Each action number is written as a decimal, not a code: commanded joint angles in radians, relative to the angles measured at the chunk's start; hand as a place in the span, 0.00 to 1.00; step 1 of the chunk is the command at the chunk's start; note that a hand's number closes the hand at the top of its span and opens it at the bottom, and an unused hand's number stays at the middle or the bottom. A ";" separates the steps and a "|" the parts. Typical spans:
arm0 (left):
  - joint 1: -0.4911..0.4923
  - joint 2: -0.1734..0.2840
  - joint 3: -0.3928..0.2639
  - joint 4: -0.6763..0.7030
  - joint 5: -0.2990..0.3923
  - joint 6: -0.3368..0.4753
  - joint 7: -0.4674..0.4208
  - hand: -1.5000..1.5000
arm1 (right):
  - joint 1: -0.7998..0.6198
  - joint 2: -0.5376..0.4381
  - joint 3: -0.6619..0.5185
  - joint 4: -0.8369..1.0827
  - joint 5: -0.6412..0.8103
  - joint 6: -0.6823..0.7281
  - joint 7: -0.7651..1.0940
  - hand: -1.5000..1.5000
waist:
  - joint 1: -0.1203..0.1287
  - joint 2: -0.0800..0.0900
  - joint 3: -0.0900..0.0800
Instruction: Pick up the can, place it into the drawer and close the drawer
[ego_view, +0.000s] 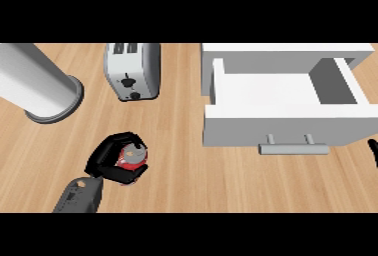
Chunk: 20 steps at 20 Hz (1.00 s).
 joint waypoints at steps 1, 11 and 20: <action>0.058 0.000 -0.024 -0.102 0.022 -0.041 0.018 1.00 | 0.049 0.011 0.032 0.025 0.019 -0.015 -0.065 0.00 | 0.000 0.000 0.000; -0.013 -0.078 0.204 -0.238 0.128 0.346 0.207 1.00 | 0.012 0.006 0.004 0.042 0.000 0.000 -0.054 0.00 | 0.010 -0.001 0.001; -0.052 -0.094 -0.023 -0.446 0.119 0.514 0.363 1.00 | 0.041 -0.019 -0.043 -0.008 -0.054 0.021 -0.025 0.00 | -0.004 -0.001 0.000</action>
